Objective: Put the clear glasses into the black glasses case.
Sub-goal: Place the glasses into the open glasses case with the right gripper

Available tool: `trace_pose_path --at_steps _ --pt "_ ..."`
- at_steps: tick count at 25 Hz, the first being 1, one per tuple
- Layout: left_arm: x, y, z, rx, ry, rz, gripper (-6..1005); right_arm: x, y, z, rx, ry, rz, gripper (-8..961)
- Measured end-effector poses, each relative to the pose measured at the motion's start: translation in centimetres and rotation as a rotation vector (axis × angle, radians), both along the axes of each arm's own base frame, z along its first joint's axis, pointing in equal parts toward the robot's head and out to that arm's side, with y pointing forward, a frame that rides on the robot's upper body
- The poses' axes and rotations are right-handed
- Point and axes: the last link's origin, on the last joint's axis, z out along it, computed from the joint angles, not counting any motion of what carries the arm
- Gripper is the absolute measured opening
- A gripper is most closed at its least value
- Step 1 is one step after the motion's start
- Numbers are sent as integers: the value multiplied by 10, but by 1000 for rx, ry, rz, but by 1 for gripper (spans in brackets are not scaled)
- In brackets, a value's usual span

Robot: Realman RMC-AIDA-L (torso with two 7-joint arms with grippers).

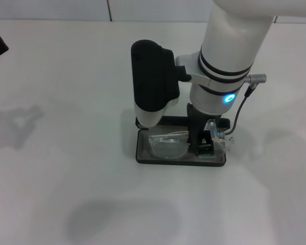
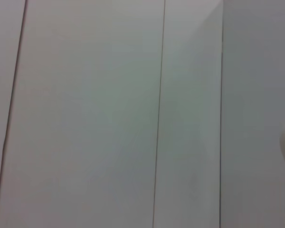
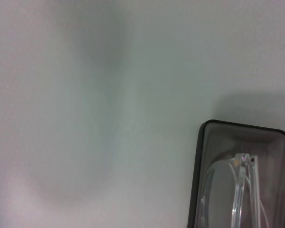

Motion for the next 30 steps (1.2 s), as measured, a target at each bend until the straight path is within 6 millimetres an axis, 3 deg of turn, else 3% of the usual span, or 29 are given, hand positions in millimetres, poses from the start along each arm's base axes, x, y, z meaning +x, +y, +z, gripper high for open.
trace_pose_path --at_steps 19,24,30 --pt "-1 -1 -2 -5 -9 7 157 1 0 -1 -10 14 8 104" --pt "-1 -1 -2 -6 -10 7 157 -4 -2 0 -14 13 20 157" --pt "-3 -4 -1 -3 -12 11 157 -14 -10 2 -26 26 46 155"
